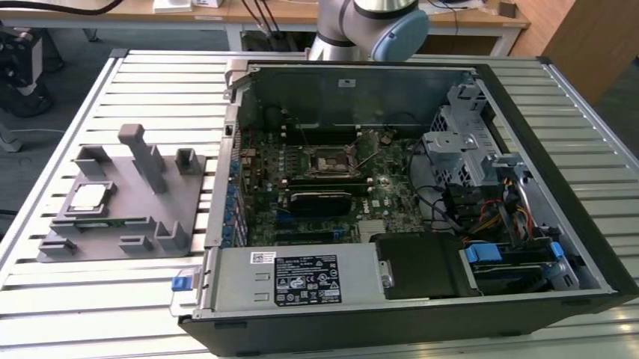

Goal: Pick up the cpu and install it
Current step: 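Pick up the cpu and move it towards the insertion slot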

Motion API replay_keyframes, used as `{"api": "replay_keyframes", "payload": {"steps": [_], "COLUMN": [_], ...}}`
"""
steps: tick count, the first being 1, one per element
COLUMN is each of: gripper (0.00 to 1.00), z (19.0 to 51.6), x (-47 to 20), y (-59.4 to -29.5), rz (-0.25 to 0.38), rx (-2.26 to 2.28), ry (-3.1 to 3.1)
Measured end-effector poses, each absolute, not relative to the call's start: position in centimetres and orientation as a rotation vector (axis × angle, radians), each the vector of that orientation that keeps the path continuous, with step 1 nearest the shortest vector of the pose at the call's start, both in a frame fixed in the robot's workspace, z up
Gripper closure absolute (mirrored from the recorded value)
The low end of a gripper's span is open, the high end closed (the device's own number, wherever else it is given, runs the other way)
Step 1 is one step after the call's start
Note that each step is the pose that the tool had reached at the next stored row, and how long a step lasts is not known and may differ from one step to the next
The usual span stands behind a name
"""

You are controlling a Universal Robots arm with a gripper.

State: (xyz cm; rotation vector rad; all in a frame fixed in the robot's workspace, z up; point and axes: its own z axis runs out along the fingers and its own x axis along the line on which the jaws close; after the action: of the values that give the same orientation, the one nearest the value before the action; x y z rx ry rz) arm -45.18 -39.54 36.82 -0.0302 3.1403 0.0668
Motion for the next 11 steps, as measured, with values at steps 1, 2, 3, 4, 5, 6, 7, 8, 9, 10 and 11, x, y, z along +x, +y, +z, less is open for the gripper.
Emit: {"api": "replay_keyframes", "payload": {"steps": [1, 2, 3, 4, 5, 6, 7, 8, 9, 10, 11], "gripper": [0.65, 0.65, 0.59, 0.53, 0.53, 0.47, 0.47, 0.41, 0.41, 0.41, 0.41], "z": [36.7, 36.6, 36.5, 36.4, 36.2, 36.1, 35.9, 35.8, 35.6, 35.4, 35.0], "x": [-45.2, -45.2, -45.2, -45.2, -45.2, -45.2, -45.2, -45.2, -45.2, -45.3, -45.3], "y": [-39.6, -39.6, -39.6, -39.6, -39.7, -39.7, -39.7, -39.7, -39.7, -39.7, -39.7], "rz": [0.067, 0.067, 0.067, 0.067, 0.067, 0.067, 0.067, 0.067, 0.067, 0.067, 0.067], "rx": [-0.042, -0.055, -0.069, -0.084, -0.099, -0.110, -0.124, -0.134, -0.143, -0.150, -0.157], "ry": [3.142, 3.144, 3.146, 3.148, 3.149, 3.150, 3.150, 3.150, 3.150, 3.150, 3.149]}}
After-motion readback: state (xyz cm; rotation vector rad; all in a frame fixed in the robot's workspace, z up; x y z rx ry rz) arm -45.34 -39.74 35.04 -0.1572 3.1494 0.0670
